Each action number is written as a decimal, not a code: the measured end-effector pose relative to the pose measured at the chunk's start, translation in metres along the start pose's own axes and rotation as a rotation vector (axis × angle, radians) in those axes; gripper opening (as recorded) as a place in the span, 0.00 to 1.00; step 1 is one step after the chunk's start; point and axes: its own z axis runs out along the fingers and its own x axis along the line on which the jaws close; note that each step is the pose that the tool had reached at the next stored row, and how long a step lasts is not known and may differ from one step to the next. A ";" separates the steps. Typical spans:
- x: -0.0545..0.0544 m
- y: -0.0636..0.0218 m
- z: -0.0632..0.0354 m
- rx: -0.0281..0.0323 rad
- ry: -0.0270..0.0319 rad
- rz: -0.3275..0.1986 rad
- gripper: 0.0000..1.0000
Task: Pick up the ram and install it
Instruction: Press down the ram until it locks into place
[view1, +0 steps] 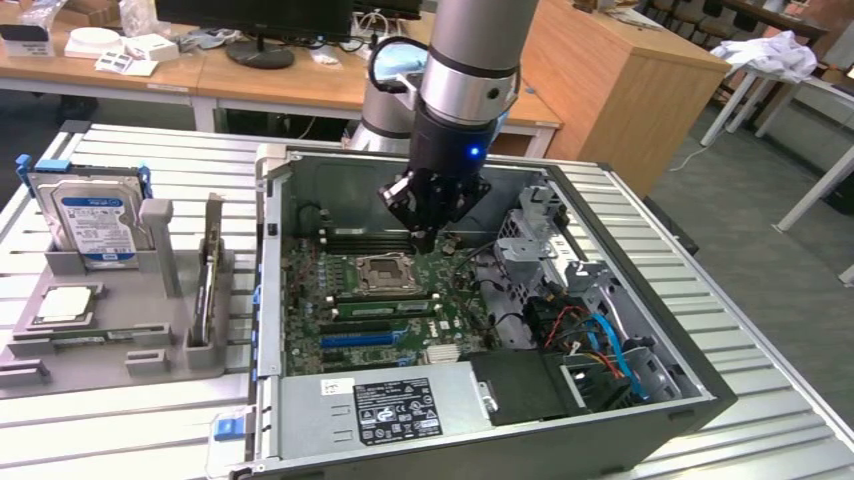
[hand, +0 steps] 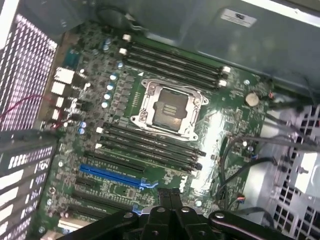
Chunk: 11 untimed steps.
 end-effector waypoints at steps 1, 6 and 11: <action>0.000 0.0000 0.0002 0.0006 -0.0003 0.015 0.11; 0.000 0.0000 0.0010 0.0033 0.0001 0.084 0.11; 0.000 0.0001 0.0012 0.0027 0.0022 0.090 0.11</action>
